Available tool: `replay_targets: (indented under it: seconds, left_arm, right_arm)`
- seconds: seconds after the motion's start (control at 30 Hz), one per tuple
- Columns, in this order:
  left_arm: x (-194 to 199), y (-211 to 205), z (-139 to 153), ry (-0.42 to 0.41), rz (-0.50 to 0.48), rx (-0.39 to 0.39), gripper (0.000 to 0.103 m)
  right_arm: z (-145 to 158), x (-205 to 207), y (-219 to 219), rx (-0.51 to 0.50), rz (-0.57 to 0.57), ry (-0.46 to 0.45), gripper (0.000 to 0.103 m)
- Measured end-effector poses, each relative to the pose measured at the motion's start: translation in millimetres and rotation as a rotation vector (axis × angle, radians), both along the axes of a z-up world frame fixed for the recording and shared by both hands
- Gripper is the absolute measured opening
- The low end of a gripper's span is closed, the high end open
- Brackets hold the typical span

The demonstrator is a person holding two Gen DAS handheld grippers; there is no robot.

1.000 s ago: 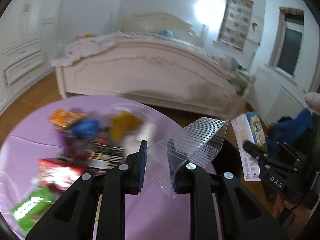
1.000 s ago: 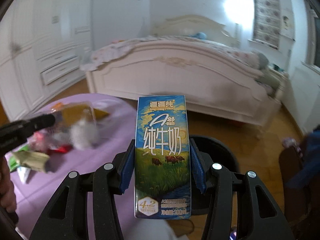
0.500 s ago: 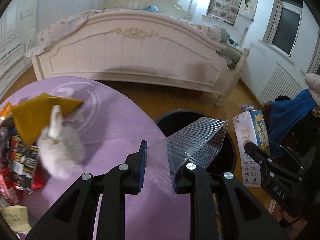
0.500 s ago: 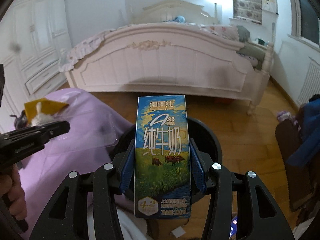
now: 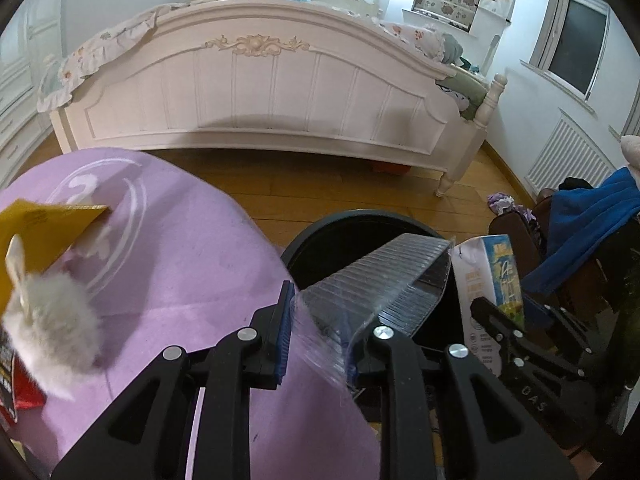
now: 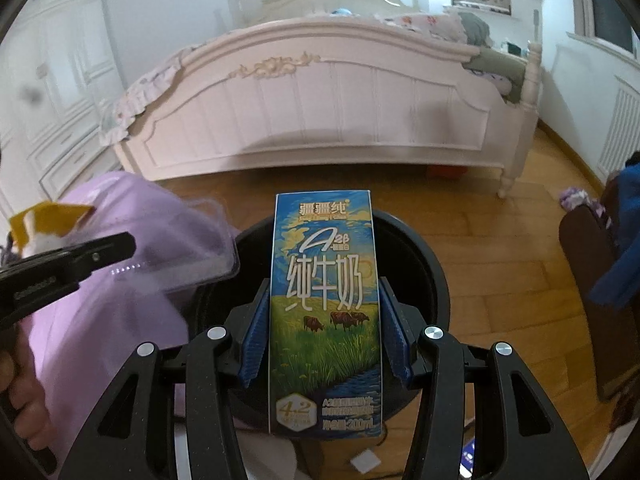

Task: Collect trash
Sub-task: 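Carry the plastic tray and milk carton over the black bin and release both, then grasp the green wrapper with the left tool while the right tool grasps the beige snack bag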

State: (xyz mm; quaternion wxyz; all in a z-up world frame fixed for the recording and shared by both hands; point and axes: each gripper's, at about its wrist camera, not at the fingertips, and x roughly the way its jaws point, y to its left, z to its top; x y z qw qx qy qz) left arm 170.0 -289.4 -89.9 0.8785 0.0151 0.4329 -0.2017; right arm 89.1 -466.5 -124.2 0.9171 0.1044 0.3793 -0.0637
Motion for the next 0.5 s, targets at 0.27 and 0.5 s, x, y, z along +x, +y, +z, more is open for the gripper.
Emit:
replay_targets:
  seconds: [0.27,0.5]
  left_arm:
    - [-1,-5,5,-0.035,-0.015,0.022,0.082]
    - [-23,12,28,-0.071,-0.047,-0.03,0.082]
  right_arm:
    - [-1,1,-10,0.041,-0.023,-0.014,0.07]
    - [13,-14,-1,0.067,-0.022,-0.03,0.07]
